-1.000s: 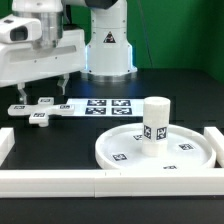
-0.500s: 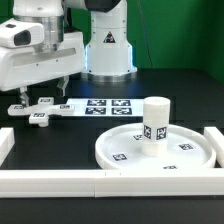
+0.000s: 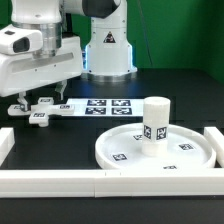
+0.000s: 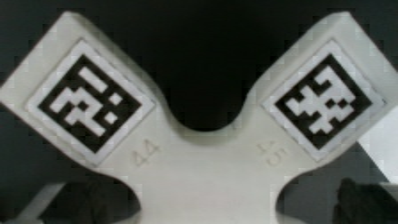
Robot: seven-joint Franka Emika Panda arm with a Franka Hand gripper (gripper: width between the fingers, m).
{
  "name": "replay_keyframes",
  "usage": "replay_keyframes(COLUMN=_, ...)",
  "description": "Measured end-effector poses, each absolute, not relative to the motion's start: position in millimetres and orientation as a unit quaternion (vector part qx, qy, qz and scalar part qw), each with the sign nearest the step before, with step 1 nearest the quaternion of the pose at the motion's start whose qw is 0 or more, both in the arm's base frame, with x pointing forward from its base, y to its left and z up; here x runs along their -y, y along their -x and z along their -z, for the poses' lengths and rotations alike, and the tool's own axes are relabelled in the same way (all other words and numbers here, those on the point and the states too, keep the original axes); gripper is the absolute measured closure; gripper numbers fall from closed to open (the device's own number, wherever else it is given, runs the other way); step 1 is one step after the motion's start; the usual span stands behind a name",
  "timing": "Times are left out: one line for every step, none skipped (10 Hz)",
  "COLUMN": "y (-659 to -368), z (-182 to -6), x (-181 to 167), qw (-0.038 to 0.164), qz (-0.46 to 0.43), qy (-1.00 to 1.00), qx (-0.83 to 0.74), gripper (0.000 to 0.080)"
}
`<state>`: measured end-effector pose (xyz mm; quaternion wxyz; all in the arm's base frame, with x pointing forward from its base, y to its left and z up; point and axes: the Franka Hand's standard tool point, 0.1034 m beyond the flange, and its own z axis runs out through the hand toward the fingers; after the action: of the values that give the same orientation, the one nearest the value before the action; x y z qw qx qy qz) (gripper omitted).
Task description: Assemble round table
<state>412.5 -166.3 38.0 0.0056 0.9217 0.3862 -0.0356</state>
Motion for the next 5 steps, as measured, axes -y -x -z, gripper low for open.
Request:
replay_keyframes(y=-412.3, z=-37.6, x=166.3, qw=0.005, qz=0.036, qy=-0.922, qx=-0.386, gripper=0.0151)
replay_keyframes(y=-412.5, z=-36.7, x=166.1, qw=0.005, qz=0.037, qy=-0.922, qx=-0.386, gripper=0.0151)
replay_keyframes(y=-412.4, z=-34.8, x=165.6, qw=0.004, qz=0.038, qy=-0.921, qx=-0.387, gripper=0.0151)
replay_keyframes(y=-411.9, z=-32.9, x=165.5, qw=0.004, qz=0.040, qy=-0.921, qx=-0.387, gripper=0.0151)
replay_keyframes(y=-411.6, z=-31.3, x=165.6, qw=0.003, qz=0.041, qy=-0.921, qx=-0.387, gripper=0.0151)
